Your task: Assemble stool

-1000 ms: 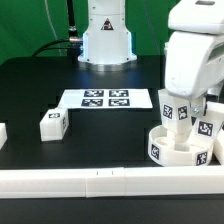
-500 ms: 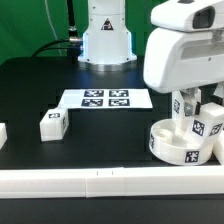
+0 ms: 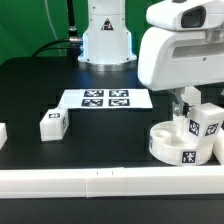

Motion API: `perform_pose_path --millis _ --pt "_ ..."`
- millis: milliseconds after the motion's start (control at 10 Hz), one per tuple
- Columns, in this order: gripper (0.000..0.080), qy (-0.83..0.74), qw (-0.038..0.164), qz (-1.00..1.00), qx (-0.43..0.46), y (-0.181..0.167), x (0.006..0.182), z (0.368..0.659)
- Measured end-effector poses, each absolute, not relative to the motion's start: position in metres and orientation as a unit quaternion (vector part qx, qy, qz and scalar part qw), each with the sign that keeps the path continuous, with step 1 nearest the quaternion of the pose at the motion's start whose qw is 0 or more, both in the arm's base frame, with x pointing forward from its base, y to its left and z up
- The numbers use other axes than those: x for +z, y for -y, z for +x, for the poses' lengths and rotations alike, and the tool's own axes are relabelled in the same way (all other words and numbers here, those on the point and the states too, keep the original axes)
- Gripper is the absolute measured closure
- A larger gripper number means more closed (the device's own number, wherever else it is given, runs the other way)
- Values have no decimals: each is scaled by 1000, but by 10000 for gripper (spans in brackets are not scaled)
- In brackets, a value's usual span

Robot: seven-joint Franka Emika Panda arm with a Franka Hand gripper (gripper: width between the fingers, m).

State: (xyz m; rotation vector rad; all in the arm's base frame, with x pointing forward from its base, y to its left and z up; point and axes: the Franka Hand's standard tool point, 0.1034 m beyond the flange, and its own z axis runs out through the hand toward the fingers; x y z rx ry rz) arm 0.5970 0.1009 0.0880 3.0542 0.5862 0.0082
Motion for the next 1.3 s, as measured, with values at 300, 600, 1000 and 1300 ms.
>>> perform_pose_path --millis 300,600,1000,1300 --pt "151 -191 20 981 3 -74 103 597" --pt "150 -191 20 981 2 -74 102 597" --pt "150 -166 17 986 6 -14 94 582" --pt "150 -149 23 988 7 1 86 574"
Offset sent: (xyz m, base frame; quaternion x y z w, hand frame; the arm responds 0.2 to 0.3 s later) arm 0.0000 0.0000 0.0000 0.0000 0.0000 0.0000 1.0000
